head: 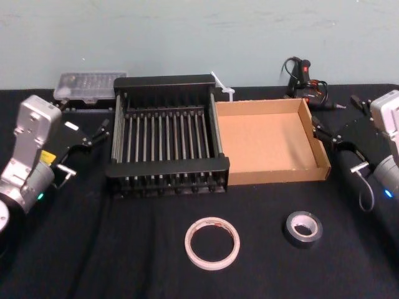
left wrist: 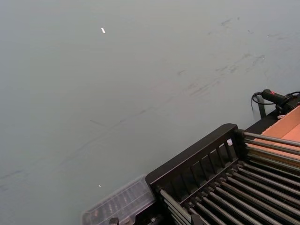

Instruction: Pick up the white tape and place it into the black box , Pick up the silver tape and place it into the brown box.

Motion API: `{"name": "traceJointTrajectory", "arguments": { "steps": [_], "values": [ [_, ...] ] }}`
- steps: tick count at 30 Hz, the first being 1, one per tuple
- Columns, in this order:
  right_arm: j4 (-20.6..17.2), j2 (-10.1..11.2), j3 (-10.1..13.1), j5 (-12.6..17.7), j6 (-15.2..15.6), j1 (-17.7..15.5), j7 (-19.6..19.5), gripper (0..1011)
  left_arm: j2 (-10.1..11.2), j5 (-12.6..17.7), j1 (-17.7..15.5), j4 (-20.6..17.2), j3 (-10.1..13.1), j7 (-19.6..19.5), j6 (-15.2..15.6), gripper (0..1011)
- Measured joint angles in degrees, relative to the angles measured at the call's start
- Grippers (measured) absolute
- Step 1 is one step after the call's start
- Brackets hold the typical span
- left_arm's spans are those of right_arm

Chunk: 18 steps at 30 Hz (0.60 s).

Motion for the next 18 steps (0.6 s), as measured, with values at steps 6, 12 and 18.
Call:
{"name": "traceJointTrajectory", "arguments": {
  "steps": [6,12,18],
  "values": [
    [-3.57,1.35,2.09,2.40,1.96,-2.30,1.96,1002,0.00,0.00,0.00,0.00,0.00,0.00,0.00,1001],
    [-9.05,3.81,5.22,6.62,5.74,-6.11,5.21,1002,0.00,0.00,0.00,0.00,0.00,0.00,0.00,1001],
    [-12.64,5.61,7.42,9.34,8.83,-9.13,7.25,1002,0.00,0.00,0.00,0.00,0.00,0.00,0.00,1001]
  ]
}}
